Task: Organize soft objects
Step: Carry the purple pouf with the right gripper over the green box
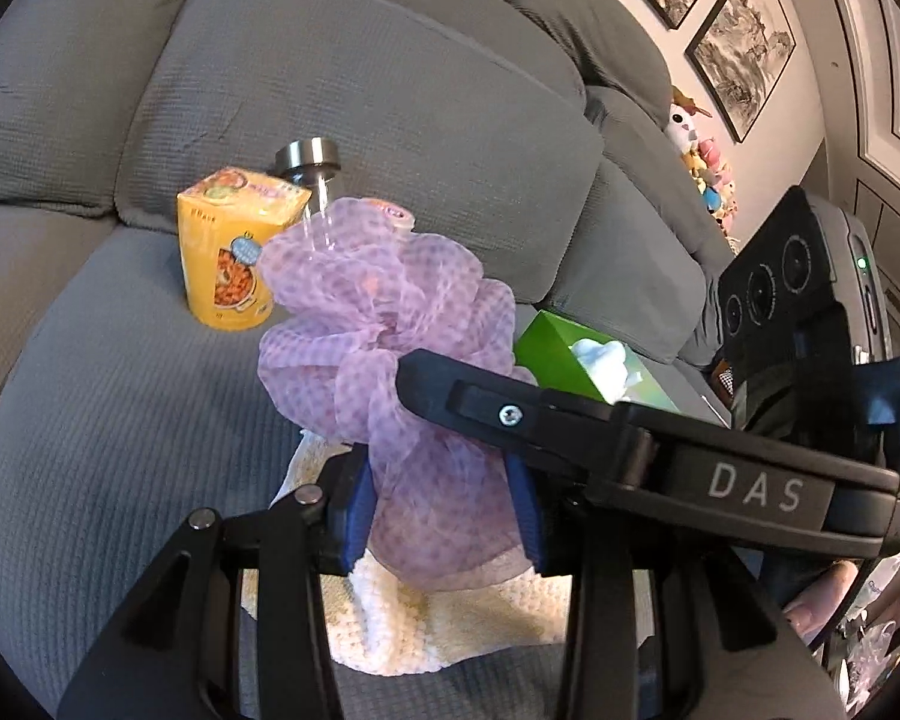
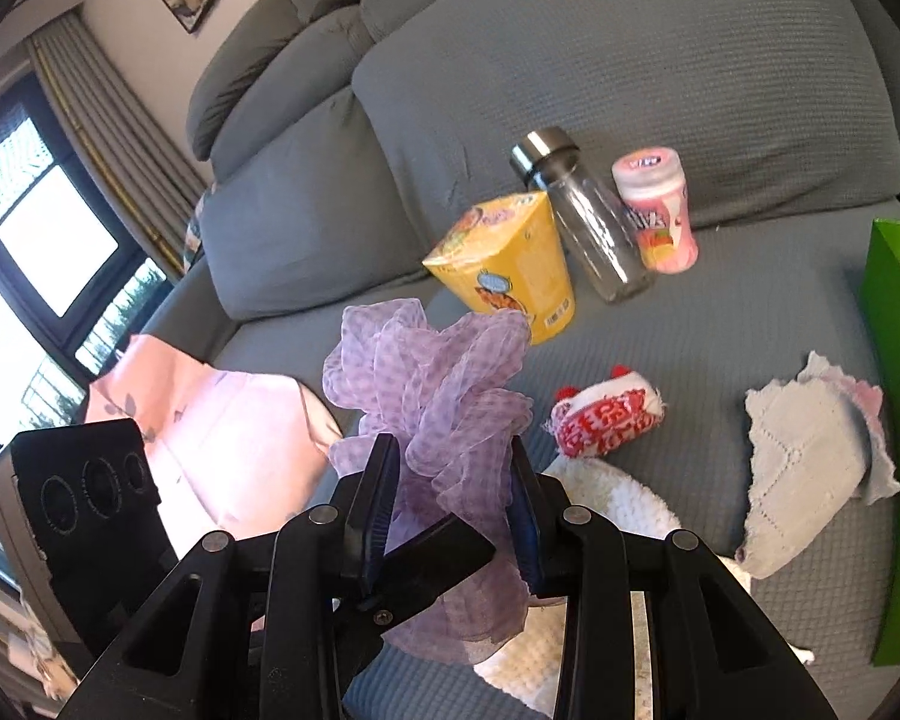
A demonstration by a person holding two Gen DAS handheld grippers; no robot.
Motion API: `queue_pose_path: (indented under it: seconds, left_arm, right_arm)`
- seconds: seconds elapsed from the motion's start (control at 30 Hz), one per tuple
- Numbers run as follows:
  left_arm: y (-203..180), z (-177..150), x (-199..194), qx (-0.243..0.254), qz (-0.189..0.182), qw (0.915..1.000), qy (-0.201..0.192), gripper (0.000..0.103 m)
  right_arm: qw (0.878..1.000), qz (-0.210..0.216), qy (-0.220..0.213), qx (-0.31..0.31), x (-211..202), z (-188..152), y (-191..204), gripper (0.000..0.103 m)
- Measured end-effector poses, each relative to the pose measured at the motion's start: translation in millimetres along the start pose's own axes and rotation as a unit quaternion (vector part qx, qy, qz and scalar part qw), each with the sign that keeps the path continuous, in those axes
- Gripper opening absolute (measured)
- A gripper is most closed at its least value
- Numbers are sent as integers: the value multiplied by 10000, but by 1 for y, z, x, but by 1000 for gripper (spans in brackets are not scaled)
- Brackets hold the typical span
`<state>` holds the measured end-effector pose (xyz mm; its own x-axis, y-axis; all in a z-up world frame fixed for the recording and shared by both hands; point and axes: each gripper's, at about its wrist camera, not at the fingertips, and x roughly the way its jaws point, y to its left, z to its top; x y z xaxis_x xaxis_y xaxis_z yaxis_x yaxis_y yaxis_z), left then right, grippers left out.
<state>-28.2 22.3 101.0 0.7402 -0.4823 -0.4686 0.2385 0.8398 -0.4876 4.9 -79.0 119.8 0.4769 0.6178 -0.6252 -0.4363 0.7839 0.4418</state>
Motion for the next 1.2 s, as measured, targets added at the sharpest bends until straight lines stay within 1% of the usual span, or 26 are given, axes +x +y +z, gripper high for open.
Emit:
queue_pose_path:
  seconds: [0.23,0.33,0.6,0.83,0.9,1.0,1.1,1.2]
  left_arm:
    - [-26,9,-2,227,19,9997,45,36]
    - [-40,14,3,327,-42,9994,70,36]
    - [-87,24,26,753,-215,9969,86,36]
    - [-122,28,56,1093,-473,9926,215,37]
    - [-131,27,63,1154,-526,9915,283,37]
    - [-143,24,76,1264,-611,9892,413,37]
    - [-155,22,87,1379,-734,9866,472,37]
    - [-167,21,102,1397,-858,9845,630,37]
  right_arm:
    - [9997,-31,-217,-45,-24,8,0,37]
    - [9994,-56,-334,-43,-38,11,-3,37]
    - [9970,-178,-748,63,-86,17,-29,37]
    - [9918,-527,-1126,292,-121,19,-60,37]
    - [9898,-719,-1186,337,-129,18,-68,37]
    - [9851,-1025,-1313,424,-142,15,-80,37]
    - [9802,-1208,-1459,577,-155,13,-94,37]
    - [9732,-1488,-1587,747,-165,11,-107,37]
